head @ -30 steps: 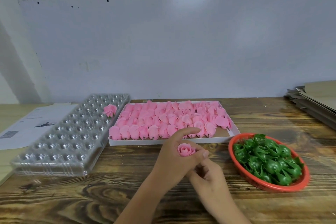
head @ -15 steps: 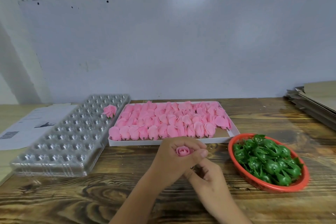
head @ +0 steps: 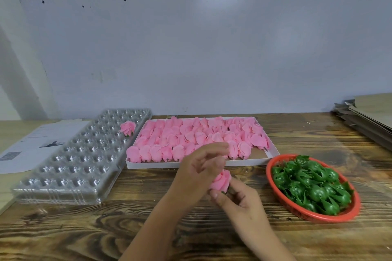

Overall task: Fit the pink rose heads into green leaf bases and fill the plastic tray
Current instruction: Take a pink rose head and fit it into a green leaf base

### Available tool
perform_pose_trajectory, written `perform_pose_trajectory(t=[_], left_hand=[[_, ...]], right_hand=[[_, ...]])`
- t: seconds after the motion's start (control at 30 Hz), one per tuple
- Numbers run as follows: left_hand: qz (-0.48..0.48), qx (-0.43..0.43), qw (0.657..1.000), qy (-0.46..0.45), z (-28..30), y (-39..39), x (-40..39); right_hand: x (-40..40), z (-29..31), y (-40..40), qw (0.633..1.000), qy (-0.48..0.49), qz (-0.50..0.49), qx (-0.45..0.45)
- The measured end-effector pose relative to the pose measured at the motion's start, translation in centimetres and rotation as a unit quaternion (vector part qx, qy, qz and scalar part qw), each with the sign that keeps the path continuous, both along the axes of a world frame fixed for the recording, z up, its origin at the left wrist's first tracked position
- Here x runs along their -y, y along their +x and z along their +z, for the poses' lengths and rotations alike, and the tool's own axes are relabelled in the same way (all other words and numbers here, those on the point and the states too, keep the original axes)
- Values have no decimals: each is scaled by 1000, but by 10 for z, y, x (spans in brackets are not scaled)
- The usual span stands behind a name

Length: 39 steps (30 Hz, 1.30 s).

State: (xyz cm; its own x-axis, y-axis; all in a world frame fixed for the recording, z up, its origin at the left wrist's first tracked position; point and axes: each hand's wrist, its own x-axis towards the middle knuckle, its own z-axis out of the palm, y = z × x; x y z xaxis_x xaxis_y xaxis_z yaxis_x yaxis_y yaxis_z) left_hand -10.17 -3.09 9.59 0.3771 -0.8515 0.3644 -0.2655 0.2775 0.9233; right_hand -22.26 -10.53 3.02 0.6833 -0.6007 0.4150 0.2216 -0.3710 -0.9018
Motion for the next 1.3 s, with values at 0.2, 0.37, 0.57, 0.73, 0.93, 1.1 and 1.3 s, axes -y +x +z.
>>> perform_pose_trajectory(t=[0.2,0.37,0.57,0.73,0.93,1.1,1.3], left_hand=[[-35,4,999,-5,0,0,1],[-51,26,998,20,-8,-1,-1],[-62,52,994,75,-17,1,-1],[-115,52,981,145,-18,8,-4],[-69,3,995,73,0,10,-9],[-90,-6,993,72,-1,12,-13],[-157,-34,984,70,-8,14,-18]], right_hand=[[-5,4,1,999,26,29,5],[-4,2,0,999,45,4,7],[-3,7,-4,1000,5,7,0],[-8,15,-5,1000,4,-7,-3],[-10,15,-5,998,32,43,24],[-6,11,-7,997,61,41,27],[-6,12,-8,993,102,52,35]])
